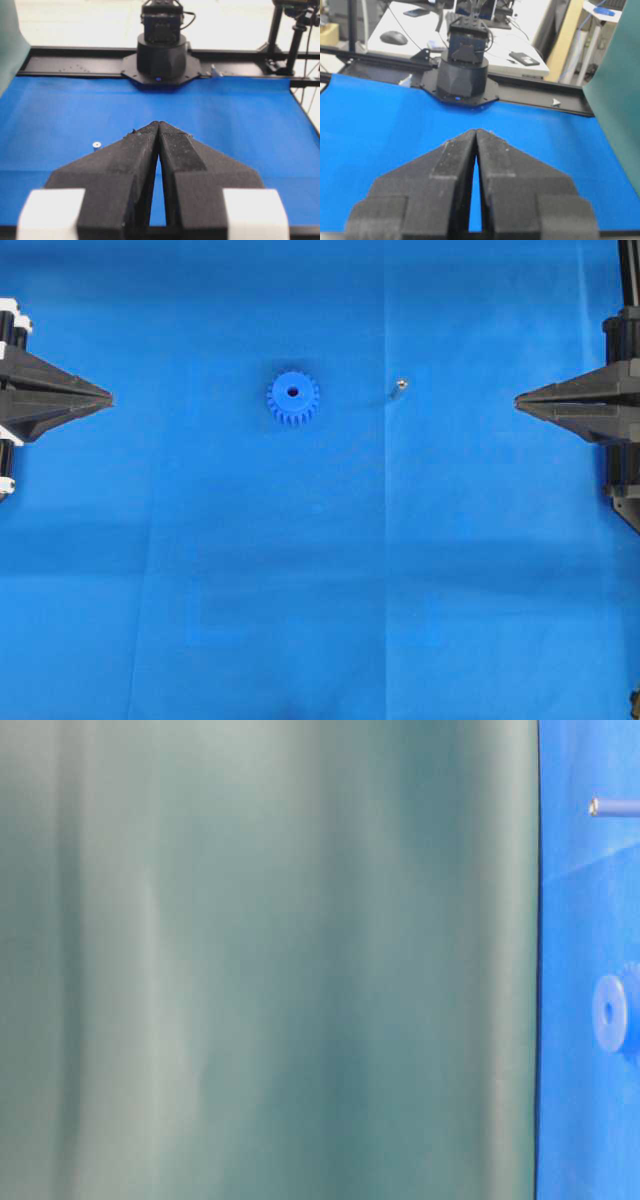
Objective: Insert the shaft placed at a random location into the center hole of the small gear at another random location.
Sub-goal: 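Move the right gripper left toward the small silver shaft, then lower the open right gripper around the upright silver shaft and close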
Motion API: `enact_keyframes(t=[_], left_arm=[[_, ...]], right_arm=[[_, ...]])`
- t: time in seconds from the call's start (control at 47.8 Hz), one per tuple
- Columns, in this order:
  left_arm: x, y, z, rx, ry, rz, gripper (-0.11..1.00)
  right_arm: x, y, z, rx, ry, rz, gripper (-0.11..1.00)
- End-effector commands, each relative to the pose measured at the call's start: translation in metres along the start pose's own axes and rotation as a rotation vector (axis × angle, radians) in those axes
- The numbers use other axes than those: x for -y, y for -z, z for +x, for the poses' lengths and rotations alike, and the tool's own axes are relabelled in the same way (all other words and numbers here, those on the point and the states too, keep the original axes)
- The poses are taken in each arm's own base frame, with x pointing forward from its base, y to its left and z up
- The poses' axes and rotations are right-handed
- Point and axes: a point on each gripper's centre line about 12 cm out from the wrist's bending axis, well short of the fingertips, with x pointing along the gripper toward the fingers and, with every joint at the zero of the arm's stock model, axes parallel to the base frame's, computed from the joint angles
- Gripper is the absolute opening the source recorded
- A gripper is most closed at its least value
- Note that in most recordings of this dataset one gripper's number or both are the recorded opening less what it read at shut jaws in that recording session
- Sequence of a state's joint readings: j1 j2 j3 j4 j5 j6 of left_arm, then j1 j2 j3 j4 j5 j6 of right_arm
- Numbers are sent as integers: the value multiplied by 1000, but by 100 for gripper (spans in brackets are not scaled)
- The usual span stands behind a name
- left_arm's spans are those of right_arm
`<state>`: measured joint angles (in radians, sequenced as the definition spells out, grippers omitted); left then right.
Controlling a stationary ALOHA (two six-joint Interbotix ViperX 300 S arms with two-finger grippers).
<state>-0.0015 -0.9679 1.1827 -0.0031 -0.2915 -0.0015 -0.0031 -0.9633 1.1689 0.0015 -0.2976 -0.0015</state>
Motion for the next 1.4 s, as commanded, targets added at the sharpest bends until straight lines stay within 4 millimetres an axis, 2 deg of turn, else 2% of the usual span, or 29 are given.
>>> enact_keyframes(t=[0.0, 0.105, 0.314, 0.481, 0.565, 0.648, 0.753, 0.899, 0.941, 1.066, 1.38], left_arm=[[5, -2, 3, -9, 23, -17, 0], [6, 0, 3, -21, 29, -39, 0], [6, -1, 2, -16, 29, -42, 0], [6, 0, 2, -17, 29, -33, 0], [6, 0, 2, -17, 29, -28, 0], [6, 0, 2, -17, 29, -28, 0], [6, 1, 2, -19, 29, -28, 0], [6, 0, 2, -16, 29, -28, 0], [6, 0, 2, -16, 29, -28, 0], [6, 1, 2, -17, 29, -28, 0], [6, 4, 0, -24, 29, -28, 0]], right_arm=[[1, -4, 3, 5, 3, -6, 0], [2, -4, 4, 2, 8, -7, -5], [11, 7, 9, -43, 52, -10, -6], [29, 28, 17, -112, 132, 0, -5], [36, 41, 24, -156, 162, 14, -1], [42, 58, 31, -210, 185, 27, 9], [49, 81, 43, -263, 212, 54, 34], [56, 114, 54, -312, 240, 69, 77], [58, 123, 56, -324, 252, 76, 84], [67, 146, 64, -341, 300, 100, 74], [77, 188, 85, -424, 349, 126, 75]])
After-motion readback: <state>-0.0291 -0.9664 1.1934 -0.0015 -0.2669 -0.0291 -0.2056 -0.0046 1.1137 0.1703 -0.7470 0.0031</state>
